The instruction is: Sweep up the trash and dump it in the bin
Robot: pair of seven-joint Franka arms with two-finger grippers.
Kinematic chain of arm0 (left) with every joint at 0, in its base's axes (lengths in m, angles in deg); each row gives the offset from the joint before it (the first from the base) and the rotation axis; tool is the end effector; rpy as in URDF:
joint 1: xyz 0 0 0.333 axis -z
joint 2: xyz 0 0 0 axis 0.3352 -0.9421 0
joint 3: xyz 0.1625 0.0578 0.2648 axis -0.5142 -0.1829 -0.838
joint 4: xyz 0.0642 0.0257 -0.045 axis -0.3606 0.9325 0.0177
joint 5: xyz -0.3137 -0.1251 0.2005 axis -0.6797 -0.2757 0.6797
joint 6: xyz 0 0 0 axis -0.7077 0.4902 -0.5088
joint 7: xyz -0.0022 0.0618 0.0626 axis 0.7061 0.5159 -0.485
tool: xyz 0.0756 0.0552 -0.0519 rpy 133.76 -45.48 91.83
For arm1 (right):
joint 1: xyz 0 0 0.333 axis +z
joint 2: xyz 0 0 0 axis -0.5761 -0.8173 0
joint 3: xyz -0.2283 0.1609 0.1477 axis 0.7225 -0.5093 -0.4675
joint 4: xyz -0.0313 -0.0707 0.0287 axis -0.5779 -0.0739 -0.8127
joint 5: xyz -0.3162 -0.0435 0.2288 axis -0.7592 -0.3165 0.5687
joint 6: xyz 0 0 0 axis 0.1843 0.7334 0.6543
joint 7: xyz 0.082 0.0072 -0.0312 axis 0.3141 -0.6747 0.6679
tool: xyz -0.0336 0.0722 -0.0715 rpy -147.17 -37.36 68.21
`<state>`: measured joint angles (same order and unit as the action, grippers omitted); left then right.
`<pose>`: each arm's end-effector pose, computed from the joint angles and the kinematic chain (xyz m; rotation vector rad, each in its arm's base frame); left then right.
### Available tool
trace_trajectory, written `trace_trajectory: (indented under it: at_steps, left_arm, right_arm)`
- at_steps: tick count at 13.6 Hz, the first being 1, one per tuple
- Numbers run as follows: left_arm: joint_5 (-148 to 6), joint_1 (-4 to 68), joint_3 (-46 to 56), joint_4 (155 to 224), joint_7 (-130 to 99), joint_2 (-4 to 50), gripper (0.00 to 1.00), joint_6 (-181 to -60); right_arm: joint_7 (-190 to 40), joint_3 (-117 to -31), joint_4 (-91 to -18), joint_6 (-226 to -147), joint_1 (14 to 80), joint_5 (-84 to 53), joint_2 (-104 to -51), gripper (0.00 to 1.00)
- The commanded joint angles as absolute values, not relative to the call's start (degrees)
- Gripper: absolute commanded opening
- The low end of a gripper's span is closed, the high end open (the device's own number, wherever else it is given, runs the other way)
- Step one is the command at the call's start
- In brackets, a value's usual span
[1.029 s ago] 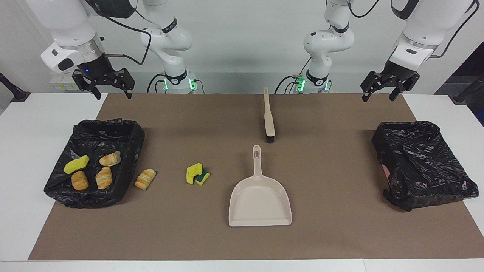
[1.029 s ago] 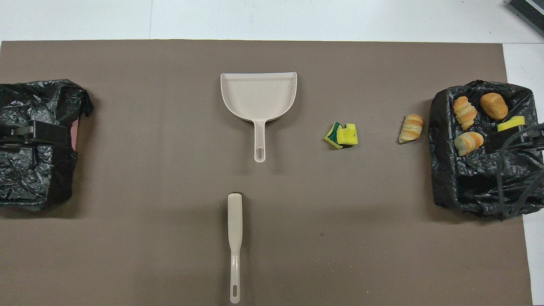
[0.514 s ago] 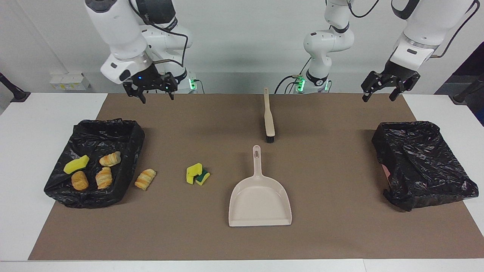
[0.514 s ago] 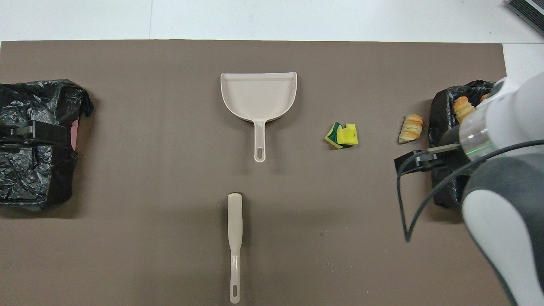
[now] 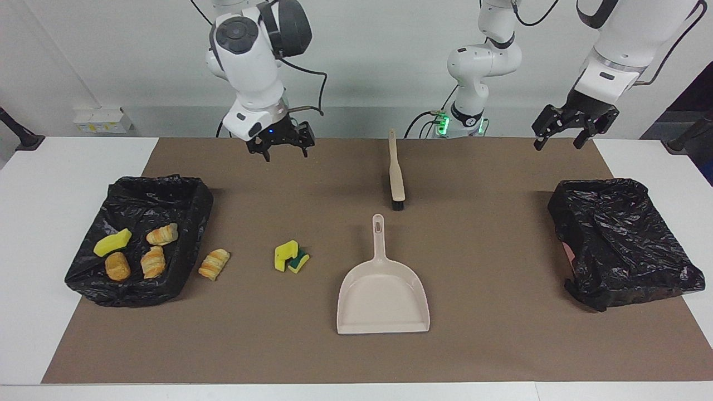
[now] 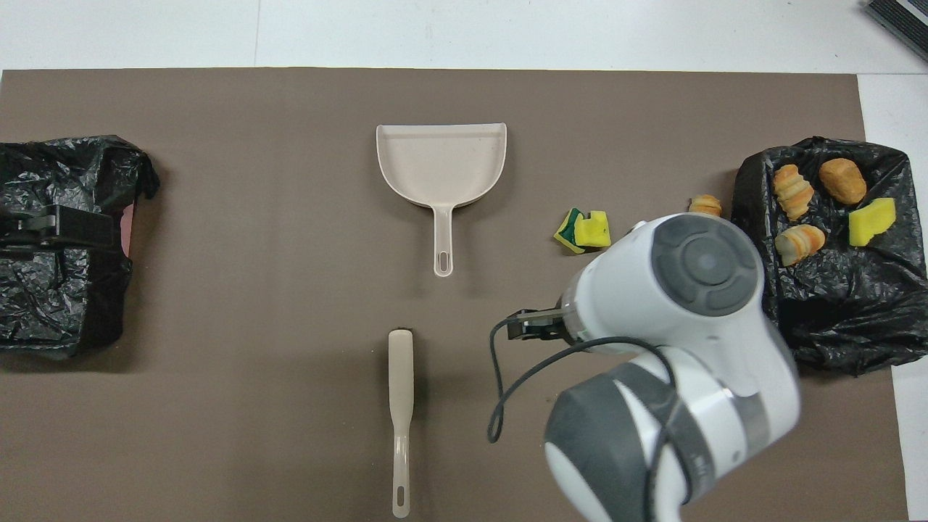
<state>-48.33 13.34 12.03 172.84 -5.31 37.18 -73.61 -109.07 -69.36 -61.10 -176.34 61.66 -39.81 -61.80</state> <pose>0.5333 -0.0459 0.6438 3.0965 0.0323 0.0732 0.4790 0.2752 0.4849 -3.0681 -0.0266 0.1423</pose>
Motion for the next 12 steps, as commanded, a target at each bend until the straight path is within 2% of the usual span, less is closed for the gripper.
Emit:
trace_trajectory:
  at_steps: [1, 5, 8, 12]
  left_arm:
    - [-48.4, 12.8, 12.3, 172.8, -5.1, 37.7, 1.0, -72.7]
    - [-48.4, 12.8, 12.3, 172.8, -5.1, 37.7, 1.0, -72.7]
    - [-48.4, 12.8, 12.2, 172.8, -5.1, 37.7, 1.0, -72.7]
    - [-48.4, 12.8, 12.3, 172.8, -5.1, 37.7, 1.0, -72.7]
  right_arm:
    - [-116.8, -68.9, -62.3, -180.9, 66.4, -39.2, -63.6, 1.0]
    - [-130.9, -68.9, -62.3, -185.4, 75.8, -42.7, -66.7, 1.0]
    - [-135.8, -68.9, -62.6, -186.9, 81.0, -44.1, -67.8, 1.0]
    - [-139.9, -68.9, -64.4, -191.5, 86.8, -46.9, -72.1, 1.0]
